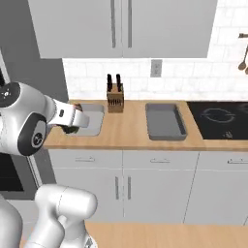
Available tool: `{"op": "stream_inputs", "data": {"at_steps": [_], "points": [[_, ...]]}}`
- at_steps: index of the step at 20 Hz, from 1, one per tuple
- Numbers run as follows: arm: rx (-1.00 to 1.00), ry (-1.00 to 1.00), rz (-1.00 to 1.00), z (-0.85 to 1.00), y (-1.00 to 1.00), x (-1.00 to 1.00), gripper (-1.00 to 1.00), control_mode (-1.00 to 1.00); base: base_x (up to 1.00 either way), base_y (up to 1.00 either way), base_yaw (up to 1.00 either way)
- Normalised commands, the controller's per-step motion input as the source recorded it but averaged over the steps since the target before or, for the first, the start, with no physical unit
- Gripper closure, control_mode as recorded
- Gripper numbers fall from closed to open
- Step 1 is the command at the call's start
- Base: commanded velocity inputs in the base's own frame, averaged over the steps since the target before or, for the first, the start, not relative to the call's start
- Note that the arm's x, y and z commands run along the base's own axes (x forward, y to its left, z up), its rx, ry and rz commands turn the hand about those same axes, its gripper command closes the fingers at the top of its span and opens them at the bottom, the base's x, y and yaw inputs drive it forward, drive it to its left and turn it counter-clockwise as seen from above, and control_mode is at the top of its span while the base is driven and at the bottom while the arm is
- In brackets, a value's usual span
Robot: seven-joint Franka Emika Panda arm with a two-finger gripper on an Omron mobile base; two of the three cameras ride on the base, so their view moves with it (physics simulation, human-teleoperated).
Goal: Place one lime and one steak in each tupperware on the nearby counter, to pack two identical lunches.
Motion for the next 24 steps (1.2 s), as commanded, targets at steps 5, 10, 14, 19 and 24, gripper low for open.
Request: {"op": "stream_inputs", "data": {"at_steps": [5, 10, 14, 19, 24], "points": [[0.0, 0.0, 0.0, 0.0, 0.0, 0.0, 1.0, 1.0, 0.98, -0.39, 0.41], [0.0, 0.0, 0.0, 0.0, 0.0, 0.0, 1.0, 1.0, 0.75, -0.04, 0.4], [0.0, 0.06, 0.1, -0.23, 0.0, 0.1, 1.0, -1.0, 0.39, 0.0, 0.31], [0.0, 0.17, 0.35, -0.9, 0.0, 0.37, 1.0, -1.0, 0.0, 0.0, 0.0], [0.0, 0.11, 0.31, -0.85, 0.0, 0.68, 1.0, -1.0, 0.0, 0.0, 0.0]]}}
